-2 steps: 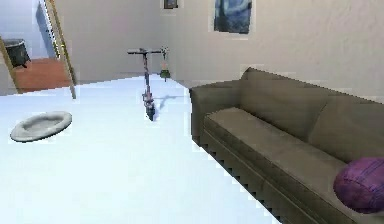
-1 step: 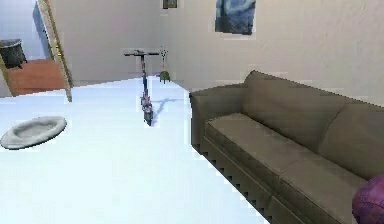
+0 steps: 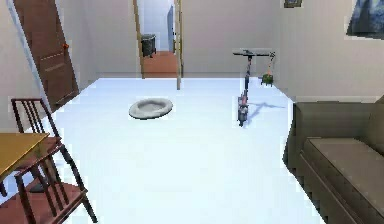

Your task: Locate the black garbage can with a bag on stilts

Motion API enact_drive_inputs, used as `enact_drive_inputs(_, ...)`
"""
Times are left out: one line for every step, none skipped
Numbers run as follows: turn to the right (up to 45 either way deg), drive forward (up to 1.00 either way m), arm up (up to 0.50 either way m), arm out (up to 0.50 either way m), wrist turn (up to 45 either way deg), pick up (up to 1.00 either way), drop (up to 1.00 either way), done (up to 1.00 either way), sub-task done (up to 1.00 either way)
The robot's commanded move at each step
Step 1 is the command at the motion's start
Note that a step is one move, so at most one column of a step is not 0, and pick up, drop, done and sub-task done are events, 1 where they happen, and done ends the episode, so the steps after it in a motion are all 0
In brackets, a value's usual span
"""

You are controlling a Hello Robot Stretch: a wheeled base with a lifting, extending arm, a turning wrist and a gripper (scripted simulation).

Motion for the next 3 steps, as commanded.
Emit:
enact_drive_inputs(0.0,1.00,0.00,0.00,0.0,0.00,0.00,0.00,0.00)
enact_drive_inputs(0.0,0.50,0.00,0.00,0.0,0.00,0.00,0.00,0.00)
enact_drive_inputs(-45.0,0.00,0.00,0.00,0.0,0.00,0.00,0.00,0.00)
